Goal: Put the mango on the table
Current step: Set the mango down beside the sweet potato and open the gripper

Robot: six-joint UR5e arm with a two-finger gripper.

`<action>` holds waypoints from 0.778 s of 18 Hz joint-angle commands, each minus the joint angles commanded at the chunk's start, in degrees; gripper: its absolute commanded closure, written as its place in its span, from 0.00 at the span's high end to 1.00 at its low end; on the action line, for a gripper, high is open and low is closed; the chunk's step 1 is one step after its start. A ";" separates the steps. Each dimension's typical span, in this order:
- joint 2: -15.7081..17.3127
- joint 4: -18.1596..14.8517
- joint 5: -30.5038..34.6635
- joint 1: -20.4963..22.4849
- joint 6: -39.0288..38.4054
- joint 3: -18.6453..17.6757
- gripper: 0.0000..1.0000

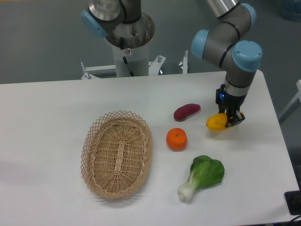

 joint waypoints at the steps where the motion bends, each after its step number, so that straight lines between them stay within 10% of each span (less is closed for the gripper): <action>1: 0.09 0.09 0.00 0.00 0.09 -0.53 0.48; 6: 0.09 0.18 -0.26 0.35 -0.61 -0.71 0.51; 9: 0.09 0.18 -0.35 0.35 -0.78 -0.36 0.94; 14: 0.61 0.09 -0.88 0.09 -5.43 0.69 1.00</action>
